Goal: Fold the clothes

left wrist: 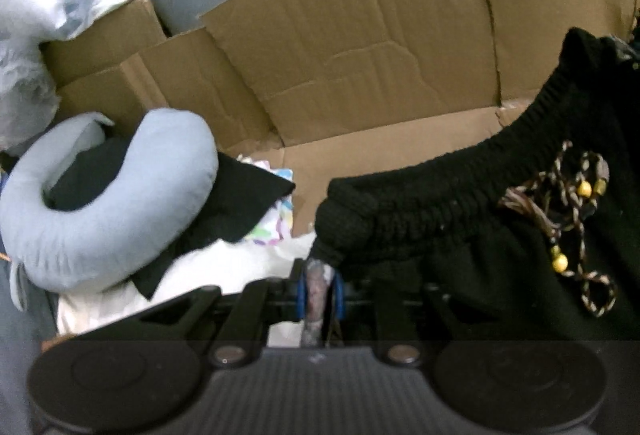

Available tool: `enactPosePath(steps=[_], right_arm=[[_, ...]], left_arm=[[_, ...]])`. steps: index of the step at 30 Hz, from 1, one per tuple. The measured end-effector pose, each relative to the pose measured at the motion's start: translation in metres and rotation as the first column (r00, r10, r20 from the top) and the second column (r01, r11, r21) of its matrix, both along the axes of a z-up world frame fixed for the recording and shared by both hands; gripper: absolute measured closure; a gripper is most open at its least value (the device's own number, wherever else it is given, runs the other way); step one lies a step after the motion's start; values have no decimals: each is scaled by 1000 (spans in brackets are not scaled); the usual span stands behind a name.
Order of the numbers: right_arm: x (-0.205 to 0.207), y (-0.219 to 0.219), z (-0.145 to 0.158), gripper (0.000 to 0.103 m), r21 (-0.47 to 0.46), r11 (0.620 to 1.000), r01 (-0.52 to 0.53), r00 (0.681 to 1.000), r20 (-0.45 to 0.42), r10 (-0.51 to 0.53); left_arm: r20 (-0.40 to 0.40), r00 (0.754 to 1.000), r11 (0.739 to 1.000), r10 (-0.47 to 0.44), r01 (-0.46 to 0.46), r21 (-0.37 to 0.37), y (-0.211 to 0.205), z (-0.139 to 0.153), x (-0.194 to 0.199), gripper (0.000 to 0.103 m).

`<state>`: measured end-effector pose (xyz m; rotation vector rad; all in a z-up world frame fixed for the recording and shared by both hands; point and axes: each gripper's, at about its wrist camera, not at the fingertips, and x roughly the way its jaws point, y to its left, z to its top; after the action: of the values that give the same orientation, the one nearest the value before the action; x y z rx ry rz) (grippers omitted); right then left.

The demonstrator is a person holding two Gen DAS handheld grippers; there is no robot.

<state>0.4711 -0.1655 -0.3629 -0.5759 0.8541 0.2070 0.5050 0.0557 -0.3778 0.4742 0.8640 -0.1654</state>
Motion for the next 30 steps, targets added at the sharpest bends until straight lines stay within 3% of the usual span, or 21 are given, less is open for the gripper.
enactPosePath(steps=[6, 7, 10, 13, 22, 30], right_arm=[[18, 3, -8, 93, 2, 999, 39, 999, -4, -39], [22, 1, -11, 80, 25, 998, 57, 998, -15, -56], [25, -12, -19, 67, 107, 990, 96, 993, -79, -88], [23, -30, -20, 57, 166, 978, 127, 986, -125, -107], [8, -74, -12, 55, 222, 960, 168, 976, -174, -131], [-33, -93, 17, 55, 303, 940, 155, 977, -187, -101]], left_arm=[[-40, 999, 999, 35, -36, -20, 0, -12, 5, 84], [-47, 998, 999, 41, -42, -23, 0, -14, 6, 78], [-67, 996, 998, 58, -60, -32, 0, -20, 9, 63], [-87, 993, 995, 75, -80, -53, 3, -24, 10, 41], [-88, 991, 986, 103, -113, -122, 24, -15, -5, 40], [-83, 990, 968, 112, -128, -217, 15, 10, -35, 40]])
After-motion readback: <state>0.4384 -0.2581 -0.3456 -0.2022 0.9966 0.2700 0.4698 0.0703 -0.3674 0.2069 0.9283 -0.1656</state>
